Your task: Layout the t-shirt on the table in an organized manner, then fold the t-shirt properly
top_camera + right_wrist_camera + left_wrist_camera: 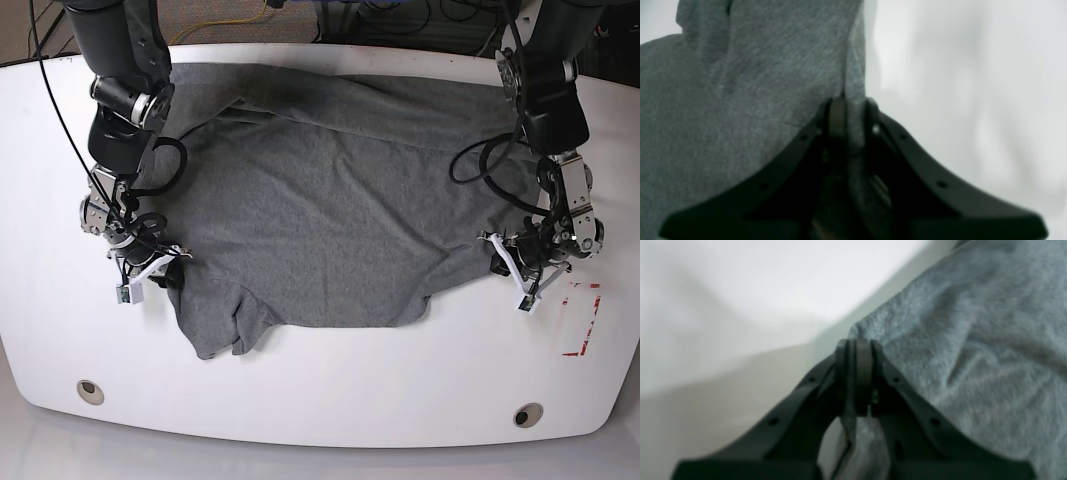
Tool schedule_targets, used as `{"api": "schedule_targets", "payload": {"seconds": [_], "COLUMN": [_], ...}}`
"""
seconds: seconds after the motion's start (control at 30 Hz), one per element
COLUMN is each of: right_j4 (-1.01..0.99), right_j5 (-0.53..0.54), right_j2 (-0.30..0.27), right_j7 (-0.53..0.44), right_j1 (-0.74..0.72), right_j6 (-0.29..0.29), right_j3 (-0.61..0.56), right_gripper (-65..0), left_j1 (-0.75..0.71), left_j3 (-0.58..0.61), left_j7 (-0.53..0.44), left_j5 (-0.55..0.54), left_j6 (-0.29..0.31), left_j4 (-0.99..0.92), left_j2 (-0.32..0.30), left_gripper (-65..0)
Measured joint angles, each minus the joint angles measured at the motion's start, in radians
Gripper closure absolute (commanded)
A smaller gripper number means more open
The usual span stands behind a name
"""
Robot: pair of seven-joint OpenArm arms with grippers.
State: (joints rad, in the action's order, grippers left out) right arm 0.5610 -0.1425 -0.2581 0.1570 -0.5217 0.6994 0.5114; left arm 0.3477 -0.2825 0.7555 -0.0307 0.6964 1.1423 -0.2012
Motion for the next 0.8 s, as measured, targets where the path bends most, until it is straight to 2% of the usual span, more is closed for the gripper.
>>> {"api": "schedule_targets", "payload": {"seconds": [0.1, 0.37, 0.63, 0.8], "right_j4": [0.001, 0.001, 0.001, 0.001], "right_j5": [-0.001, 0.001, 0.001, 0.001], "right_j2": [0.000, 0.010, 0.018, 0.018], "right_j7": [-0.001, -0.008, -0.008, -0.008], "right_j1": [0.001, 0.002, 0.002, 0.002], "right_j6": [0.000, 0.000, -0.002, -0.002], "right_j3": [0.001, 0.002, 0.002, 0.002], "right_gripper": [-8.9, -8.9, -8.9, -8.9], "left_j1": [-0.042, -0.152, -0.216, -0.230], "left_j3": [0.058, 0.209, 0.322, 0.347], "left_j7": [0.014, 0.003, 0.009, 0.006], "left_j5": [0.018, -0.009, 0.008, -0.002], "left_j6": [-0.011, 0.009, 0.001, 0.005], "left_j4": [0.094, 0.337, 0.445, 0.470], "left_j2": [0.004, 0.025, -0.006, 0.002], "left_gripper": [-0.4, -0.4, -0.4, -1.5]}}
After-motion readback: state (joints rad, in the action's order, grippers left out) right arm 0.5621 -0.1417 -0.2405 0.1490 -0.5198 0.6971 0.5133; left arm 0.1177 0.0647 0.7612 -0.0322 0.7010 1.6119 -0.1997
